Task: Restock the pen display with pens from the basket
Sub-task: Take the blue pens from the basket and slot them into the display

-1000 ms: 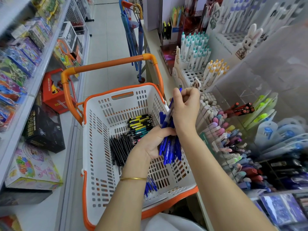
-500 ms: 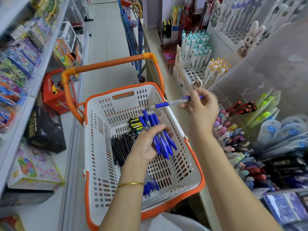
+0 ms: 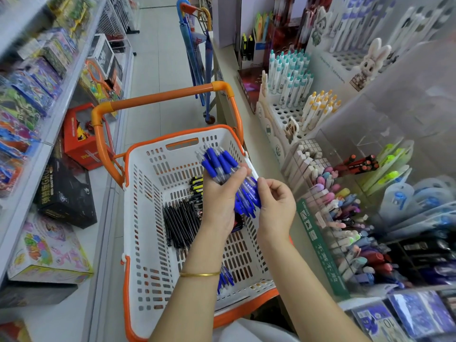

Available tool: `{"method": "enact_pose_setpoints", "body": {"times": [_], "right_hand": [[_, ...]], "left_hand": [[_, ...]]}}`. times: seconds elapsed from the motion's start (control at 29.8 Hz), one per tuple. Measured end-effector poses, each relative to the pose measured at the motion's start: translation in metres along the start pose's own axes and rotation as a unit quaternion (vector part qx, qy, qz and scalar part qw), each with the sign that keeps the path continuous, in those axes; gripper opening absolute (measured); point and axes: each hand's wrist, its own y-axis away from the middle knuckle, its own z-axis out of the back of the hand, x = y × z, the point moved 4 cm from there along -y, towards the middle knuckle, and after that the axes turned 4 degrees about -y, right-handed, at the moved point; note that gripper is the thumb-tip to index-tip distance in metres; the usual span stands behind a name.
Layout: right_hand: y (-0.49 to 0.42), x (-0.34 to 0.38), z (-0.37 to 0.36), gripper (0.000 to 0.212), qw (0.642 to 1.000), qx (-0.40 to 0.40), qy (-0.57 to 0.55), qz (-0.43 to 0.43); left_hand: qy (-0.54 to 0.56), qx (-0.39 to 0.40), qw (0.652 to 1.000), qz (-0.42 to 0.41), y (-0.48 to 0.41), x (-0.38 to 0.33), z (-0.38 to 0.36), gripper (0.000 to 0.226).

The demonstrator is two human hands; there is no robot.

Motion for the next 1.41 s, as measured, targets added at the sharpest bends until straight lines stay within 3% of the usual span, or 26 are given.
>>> {"method": "enact_pose_setpoints", "body": {"times": [0.07,0.1,0.17,0.24,0.3,0.37,0.4,0.47,0.57,0.6,0.71,0.77,0.84,0.91,1.01,1.11,1.21,1.31,1.41], "right_hand": [[0.002,-0.011,-0.004,0.014,0.99,0.033,-0.076,-0.117],[0.005,-0.017,-0.01,0.02,0.968,0.066,-0.131,-0.203],[0.01,-0.021,-0.02,0.042,0.9,0.127,-0.245,-0.338],[0.006,-0.019,-0.025,0.051,0.845,0.137,-0.351,-0.379],[0.006,-0.012,-0.033,0.039,0.822,0.157,-0.407,-0.366],[0.009,-0.004,-0.04,0.023,0.83,0.182,-0.416,-0.325],[0.009,-0.004,-0.041,0.034,0.83,0.197,-0.425,-0.305],[0.008,-0.004,-0.042,0.05,0.797,0.212,-0.479,-0.302],[0.004,-0.005,-0.04,0.058,0.8,0.199,-0.473,-0.309],[0.004,-0.004,-0.038,0.053,0.801,0.191,-0.469,-0.318],[0.005,0.001,-0.034,0.01,0.816,0.158,-0.464,-0.305],[0.005,0.001,-0.033,0.012,0.813,0.156,-0.48,-0.291],[0.003,0.0,-0.03,0.046,0.793,0.17,-0.517,-0.275],[0.0,-0.001,-0.023,0.052,0.787,0.169,-0.527,-0.271],[0.001,0.004,-0.011,0.024,0.833,0.141,-0.451,-0.289],[-0.003,0.012,0.011,0.031,0.899,0.079,-0.329,-0.279],[-0.008,0.042,0.039,0.024,0.987,0.038,-0.088,-0.126],[-0.009,0.088,0.059,0.024,0.994,-0.012,0.091,0.062],[-0.011,0.124,0.065,0.019,0.97,0.014,0.189,0.155]], "left_hand": [[-0.088,-0.022,0.995,-0.042,0.002,-0.004,-0.001,0.04],[-0.134,-0.025,0.989,-0.061,0.004,-0.005,-0.003,0.037],[-0.218,-0.016,0.971,-0.095,0.01,-0.008,-0.007,0.033],[-0.258,0.012,0.957,-0.136,0.015,-0.01,-0.011,0.036],[-0.272,0.041,0.949,-0.157,0.018,-0.012,-0.014,0.041],[-0.287,0.08,0.94,-0.166,0.019,-0.013,-0.019,0.046],[-0.296,0.099,0.935,-0.168,0.019,-0.013,-0.021,0.046],[-0.306,0.111,0.93,-0.171,0.019,-0.012,-0.021,0.043],[-0.307,0.119,0.928,-0.176,0.019,-0.011,-0.019,0.036],[-0.311,0.125,0.925,-0.176,0.019,-0.012,-0.02,0.035],[-0.334,0.153,0.915,-0.168,0.02,-0.01,-0.024,0.038],[-0.335,0.16,0.915,-0.156,0.019,-0.007,-0.026,0.03],[-0.328,0.165,0.919,-0.141,0.02,-0.004,-0.03,0.03],[-0.32,0.158,0.925,-0.13,0.02,-0.003,-0.035,0.026],[-0.307,0.152,0.932,-0.116,0.02,-0.004,-0.046,0.027],[-0.295,0.168,0.936,-0.098,0.017,-0.006,-0.062,0.026],[-0.243,0.192,0.95,-0.048,0.013,-0.006,-0.078,0.02],[-0.202,0.229,0.952,-0.001,0.013,-0.001,-0.092,0.025],[-0.185,0.283,0.94,0.036,0.018,0.004,-0.107,0.021]]}}
